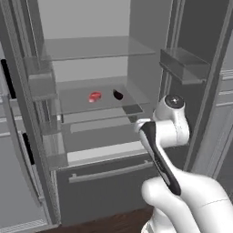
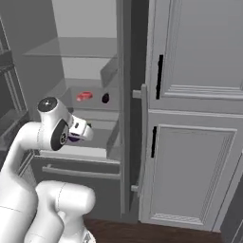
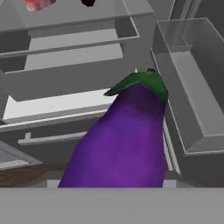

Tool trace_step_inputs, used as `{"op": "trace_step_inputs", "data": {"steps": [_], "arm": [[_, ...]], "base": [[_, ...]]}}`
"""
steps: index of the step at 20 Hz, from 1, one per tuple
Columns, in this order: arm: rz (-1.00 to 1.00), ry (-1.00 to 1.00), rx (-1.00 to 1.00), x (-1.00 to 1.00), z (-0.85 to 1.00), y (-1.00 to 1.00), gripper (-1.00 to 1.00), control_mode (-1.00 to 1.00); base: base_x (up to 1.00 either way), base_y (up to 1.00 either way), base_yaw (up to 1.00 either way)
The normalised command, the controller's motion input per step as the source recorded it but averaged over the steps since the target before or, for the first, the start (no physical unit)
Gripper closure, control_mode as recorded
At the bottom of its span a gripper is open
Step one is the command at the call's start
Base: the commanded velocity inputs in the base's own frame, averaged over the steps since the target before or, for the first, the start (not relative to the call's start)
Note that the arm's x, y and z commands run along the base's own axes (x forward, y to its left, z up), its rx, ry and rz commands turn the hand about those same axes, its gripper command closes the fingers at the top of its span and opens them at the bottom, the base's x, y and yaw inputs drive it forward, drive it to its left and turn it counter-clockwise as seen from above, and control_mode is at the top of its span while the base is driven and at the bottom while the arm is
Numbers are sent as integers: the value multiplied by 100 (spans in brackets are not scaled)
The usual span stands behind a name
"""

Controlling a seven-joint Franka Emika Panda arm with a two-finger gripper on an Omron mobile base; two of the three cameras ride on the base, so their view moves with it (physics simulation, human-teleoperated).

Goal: Place one eggplant and one steak in each tupperware on the nearby counter, to pack two identical lunches.

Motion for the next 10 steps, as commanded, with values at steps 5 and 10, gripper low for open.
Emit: {"op": "trace_step_inputs", "data": {"steps": [5, 10], "arm": [[0, 0, 0, 0, 0, 0, 100, 100], [0, 0, 0, 0, 0, 0, 100, 100]], "base": [[-100, -33, 0], [-100, -63, -12]]}}
